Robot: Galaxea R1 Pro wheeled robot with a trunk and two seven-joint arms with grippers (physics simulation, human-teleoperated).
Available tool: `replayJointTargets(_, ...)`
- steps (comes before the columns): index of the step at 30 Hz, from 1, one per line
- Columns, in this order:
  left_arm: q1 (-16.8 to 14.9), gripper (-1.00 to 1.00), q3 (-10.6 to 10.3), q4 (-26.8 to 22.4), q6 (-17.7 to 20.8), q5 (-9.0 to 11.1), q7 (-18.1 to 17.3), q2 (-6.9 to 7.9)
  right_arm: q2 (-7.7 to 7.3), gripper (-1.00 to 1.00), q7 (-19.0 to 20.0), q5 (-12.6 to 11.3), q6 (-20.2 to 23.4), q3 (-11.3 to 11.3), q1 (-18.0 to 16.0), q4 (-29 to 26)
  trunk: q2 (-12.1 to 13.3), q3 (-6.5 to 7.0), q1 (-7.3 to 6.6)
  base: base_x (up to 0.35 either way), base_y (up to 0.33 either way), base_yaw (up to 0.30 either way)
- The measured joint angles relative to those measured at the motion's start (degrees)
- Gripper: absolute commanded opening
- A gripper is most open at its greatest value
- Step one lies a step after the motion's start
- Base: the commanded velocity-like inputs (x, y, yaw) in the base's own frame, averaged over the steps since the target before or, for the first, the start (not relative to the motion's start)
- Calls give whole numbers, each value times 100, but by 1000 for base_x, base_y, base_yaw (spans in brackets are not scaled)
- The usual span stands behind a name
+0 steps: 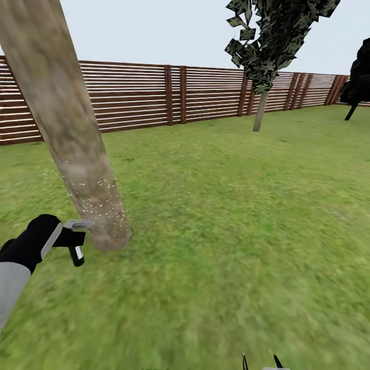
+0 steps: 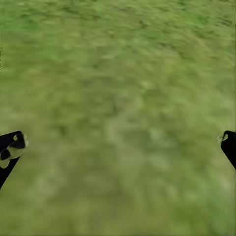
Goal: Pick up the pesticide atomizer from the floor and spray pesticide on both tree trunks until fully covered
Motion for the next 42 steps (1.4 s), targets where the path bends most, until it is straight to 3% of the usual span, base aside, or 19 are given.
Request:
replayJointTargets(2,-30,-100,-22,-3,21,-22,7,-157,0,100,0,0,0,-2,0,0,0,0,0,-107,-252,195)
replayJointTargets(7,-61,-100,-28,-33,34,-80,12,-194,0,100,0,0,0,-2,0,0,0,0,0,-209,-190,53)
replayJointTargets(11,-402,-100,-42,-124,64,-68,12,-283,0,100,0,0,1,-2,0,0,0,1,-1,-30,-26,5)
replayJointTargets(15,-952,-100,-39,-42,89,-45,-5,-317,0,100,0,0,2,-1,0,0,0,1,0,0,0,0)
replayJointTargets(20,-1052,-100,-54,-50,91,-40,-21,-322,0,100,0,0,0,-2,0,0,0,0,0,0,0,0)
replayJointTargets(21,-1061,-100,-54,-70,91,-25,-22,-358,0,100,0,0,0,-2,0,0,0,0,0,0,0,0)
replayJointTargets(24,-1368,-100,-53,-55,113,13,-32,-645,0,100,0,0,1,-3,0,0,0,1,0,0,0,0)
replayJointTargets(26,-1439,-100,-60,-25,114,-41,-31,-684,0,100,0,0,0,-2,0,0,0,0,0,0,0,0)
replayJointTargets(30,-1463,-100,-61,110,119,-70,-32,-449,0,100,0,0,0,2,0,0,0,0,0,0,0,0)
replayJointTargets(38,-1454,-100,-62,121,114,-95,-36,-323,0,100,0,0,0,7,0,0,0,0,0,-158,162,0)
replayJointTargets(42,-1385,-100,-71,129,106,-122,-31,-27,0,100,0,0,0,6,0,0,0,0,0,-51,298,0)
